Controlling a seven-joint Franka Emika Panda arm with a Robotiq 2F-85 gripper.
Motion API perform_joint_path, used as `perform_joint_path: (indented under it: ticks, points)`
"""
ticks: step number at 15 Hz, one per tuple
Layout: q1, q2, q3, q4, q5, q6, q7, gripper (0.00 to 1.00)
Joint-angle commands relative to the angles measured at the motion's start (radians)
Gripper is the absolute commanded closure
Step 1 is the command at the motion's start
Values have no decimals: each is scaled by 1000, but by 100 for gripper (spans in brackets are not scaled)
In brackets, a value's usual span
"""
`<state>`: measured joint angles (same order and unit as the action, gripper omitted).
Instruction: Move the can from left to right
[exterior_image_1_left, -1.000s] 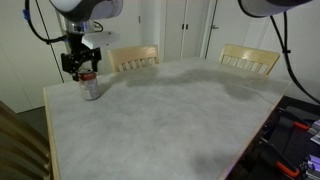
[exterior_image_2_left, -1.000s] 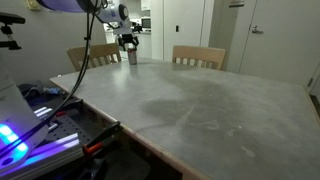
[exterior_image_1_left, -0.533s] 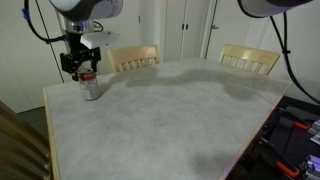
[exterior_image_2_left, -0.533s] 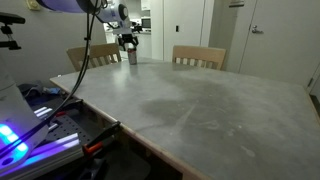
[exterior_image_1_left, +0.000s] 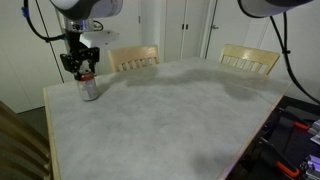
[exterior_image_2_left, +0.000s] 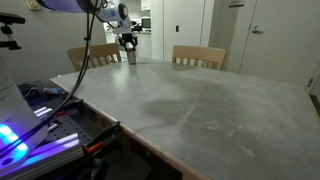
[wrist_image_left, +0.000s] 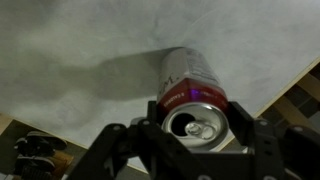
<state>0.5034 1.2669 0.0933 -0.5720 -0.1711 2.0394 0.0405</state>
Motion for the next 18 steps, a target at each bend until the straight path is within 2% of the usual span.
perform_joint_path:
  ticks: [1, 2, 9, 10, 18]
  points:
    - [0, 18, 0, 38, 6, -19, 6, 53]
    - [-1, 16, 1, 39, 6, -19, 6, 55]
    - [-11, -8, 4, 55, 9, -41, 1, 55]
    - [-2, 35, -12, 146, 30, -94, -12, 55]
    - [-15, 37, -34, 239, 42, -293, -16, 55]
